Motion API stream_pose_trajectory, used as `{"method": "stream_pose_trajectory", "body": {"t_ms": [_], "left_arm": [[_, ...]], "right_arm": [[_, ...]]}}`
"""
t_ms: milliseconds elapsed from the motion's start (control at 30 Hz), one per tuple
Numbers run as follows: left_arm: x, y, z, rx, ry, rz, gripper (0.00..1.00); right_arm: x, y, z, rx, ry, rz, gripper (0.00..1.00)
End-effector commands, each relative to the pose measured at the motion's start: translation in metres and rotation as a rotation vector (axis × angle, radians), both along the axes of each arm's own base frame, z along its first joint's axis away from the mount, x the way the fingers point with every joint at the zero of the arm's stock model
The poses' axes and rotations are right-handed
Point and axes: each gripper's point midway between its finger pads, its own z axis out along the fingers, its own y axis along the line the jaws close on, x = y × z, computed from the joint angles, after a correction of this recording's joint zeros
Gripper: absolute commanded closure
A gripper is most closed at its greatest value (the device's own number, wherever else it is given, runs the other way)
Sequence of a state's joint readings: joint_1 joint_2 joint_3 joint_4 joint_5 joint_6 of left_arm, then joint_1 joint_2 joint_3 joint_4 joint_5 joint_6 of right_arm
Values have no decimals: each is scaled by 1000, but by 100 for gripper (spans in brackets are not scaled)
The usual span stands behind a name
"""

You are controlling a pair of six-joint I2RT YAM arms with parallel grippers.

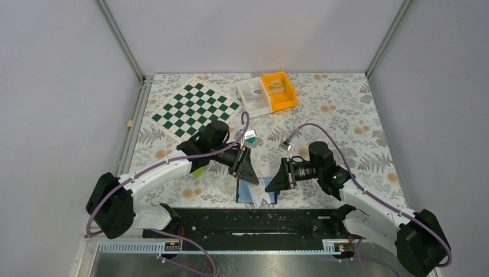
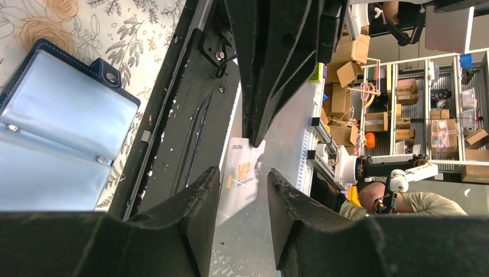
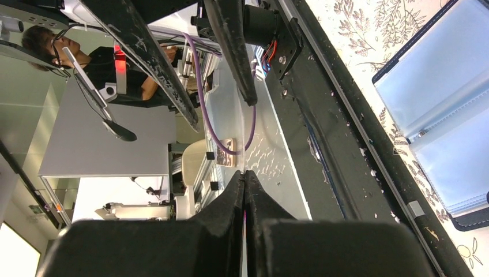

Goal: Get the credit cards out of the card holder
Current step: Place the credit card in the storage box.

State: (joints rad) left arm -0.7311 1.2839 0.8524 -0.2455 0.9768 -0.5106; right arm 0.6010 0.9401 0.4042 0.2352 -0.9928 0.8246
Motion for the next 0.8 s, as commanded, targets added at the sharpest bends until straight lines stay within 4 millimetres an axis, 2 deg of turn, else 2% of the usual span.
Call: {"method": "stream_pose_trajectory", "body": {"t_ms": [0,133,333,500,600,767], "left_arm": [[0,-7,15,-95,-16,-43,67],[-4,-8,15,-105,15,-73,81],[-9,-5,15,-108,19,-95,81],[-10,-5,14,-105,47,-107,96],[-12,-5,12,-103,66,-118,100],[-13,-3,10,-86,89,-105,100]], "right_arm": [[-4,0,8,41,-21,35,100],[-4,0,8,41,-16,37,100],[-5,0,9,45,-23,34,100],[-4,0,9,42,-18,33,100],[-3,0,10,41,-17,30,100],[-1,1,12,38,-19,15,98]]}}
